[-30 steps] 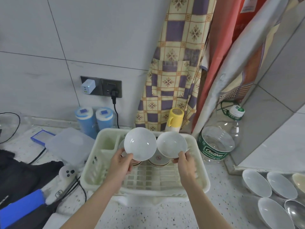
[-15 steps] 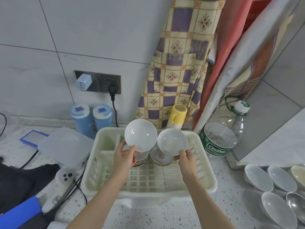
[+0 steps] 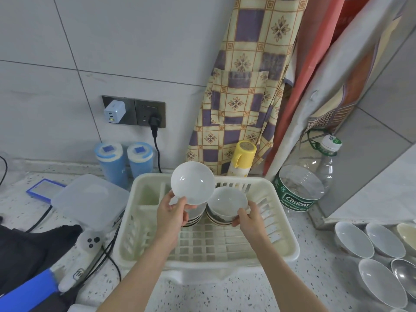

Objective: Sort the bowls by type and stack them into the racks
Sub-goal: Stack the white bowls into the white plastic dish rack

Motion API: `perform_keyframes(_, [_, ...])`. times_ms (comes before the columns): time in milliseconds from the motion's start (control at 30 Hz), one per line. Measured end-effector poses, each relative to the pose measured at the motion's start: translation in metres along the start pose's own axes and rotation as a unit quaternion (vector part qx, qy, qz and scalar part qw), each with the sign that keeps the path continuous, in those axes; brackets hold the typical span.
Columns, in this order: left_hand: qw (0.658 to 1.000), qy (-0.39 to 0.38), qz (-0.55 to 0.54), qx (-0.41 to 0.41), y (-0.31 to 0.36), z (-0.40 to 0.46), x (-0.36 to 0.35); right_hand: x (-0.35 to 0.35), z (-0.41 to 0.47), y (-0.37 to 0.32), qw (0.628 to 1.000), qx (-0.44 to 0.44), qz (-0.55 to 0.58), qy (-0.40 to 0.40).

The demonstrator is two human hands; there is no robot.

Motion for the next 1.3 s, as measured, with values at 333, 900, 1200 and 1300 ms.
perform_keyframes(333, [1.000,-0.002,0.005,0.012,-0.001,0.000,-0.002,-0.004,0.003,0.007,1.000,-0.007,0.002,-0.028])
perform_keyframes(900, [0.996,-0.052,0.065,0.015,-0.004,-0.004,-0.009,0.009,-0.001,0.002,0.992,0.026,0.029,0.116])
perform_keyframes(1200, [0.987,-0.109,0.115,0.010,-0.010,-0.010,-0.035,0.007,-0.007,-0.015,0.980,0.101,0.169,0.014])
perform_keyframes(1300, [0.984,-0.121,0.133,0.011,-0.013,-0.011,-0.039,0.009,-0.002,-0.009,0.974,0.073,0.215,0.014])
Point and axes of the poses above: each hand's wrist, its own z-axis towards the middle knuckle, its own x-axis out of the back of the hand, y = z × x, the point moved 3 cm from there along z, towards the middle knuckle, and after that the axes turned 9 degrees about x, right-handed, at the moved point
